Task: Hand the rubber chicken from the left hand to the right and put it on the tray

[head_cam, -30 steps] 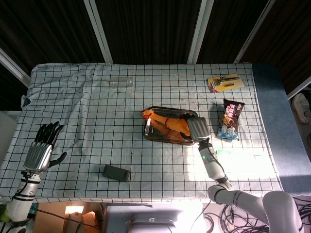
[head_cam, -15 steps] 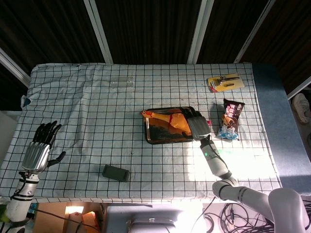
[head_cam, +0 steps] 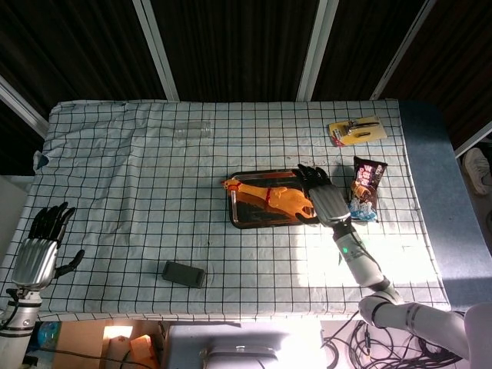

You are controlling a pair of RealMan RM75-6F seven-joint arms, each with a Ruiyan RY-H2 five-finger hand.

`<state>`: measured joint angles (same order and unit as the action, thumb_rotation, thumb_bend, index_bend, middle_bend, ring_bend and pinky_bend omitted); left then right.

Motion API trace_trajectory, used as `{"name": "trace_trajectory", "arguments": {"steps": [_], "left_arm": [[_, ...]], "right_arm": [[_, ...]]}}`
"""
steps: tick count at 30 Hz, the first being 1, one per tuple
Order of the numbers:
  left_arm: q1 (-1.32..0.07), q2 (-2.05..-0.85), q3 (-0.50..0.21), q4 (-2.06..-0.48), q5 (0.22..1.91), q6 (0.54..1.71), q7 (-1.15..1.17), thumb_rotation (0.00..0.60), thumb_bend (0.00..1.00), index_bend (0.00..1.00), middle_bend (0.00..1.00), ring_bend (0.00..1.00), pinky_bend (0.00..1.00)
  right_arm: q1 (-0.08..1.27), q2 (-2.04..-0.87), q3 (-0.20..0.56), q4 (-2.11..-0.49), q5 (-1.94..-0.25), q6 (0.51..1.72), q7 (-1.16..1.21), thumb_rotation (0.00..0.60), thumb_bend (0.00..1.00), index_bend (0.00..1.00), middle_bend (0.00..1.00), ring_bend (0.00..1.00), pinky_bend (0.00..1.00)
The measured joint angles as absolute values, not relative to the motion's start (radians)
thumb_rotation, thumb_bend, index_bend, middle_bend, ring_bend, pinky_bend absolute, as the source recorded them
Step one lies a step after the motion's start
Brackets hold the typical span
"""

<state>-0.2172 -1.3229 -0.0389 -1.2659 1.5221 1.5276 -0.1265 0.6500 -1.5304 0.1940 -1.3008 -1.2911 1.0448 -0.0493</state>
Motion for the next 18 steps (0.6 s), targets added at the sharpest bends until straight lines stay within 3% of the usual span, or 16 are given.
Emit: {"name": "trace_trajectory", "arguments": {"steps": [9,13,18], "left_arm": [[-0.044,-1.258,0.024,-1.418,1.415,1.584,0.013,0.6,0.29,0.0,0.0,0.0,0.0],[-0.027,-1.258,0.041,-1.422,1.448,1.611,0.034,0.6,0.3,0.0,0.0,0.0,0.0],[-0.021,-1.267,0.051,-1.401,1.524,1.638,0.023,0.6,0.3,0.0,0.0,0.0,0.0]], "right_arm": [[0.3,-1.229,-0.025,-1.463,-1.419,1.372,-0.063,0.6,0.16,0.0,0.0,0.0,0.0],[0.161,-1.205,-0.072,-1.444,-1.417,1.493,-0.047,0.6,0.16,0.0,0.0,0.0,0.0],[0.101,-1.209,-0.092,-1.37,-1.461,1.569,0.029,0.6,0.16,0.0,0.0,0.0,0.0]]}}
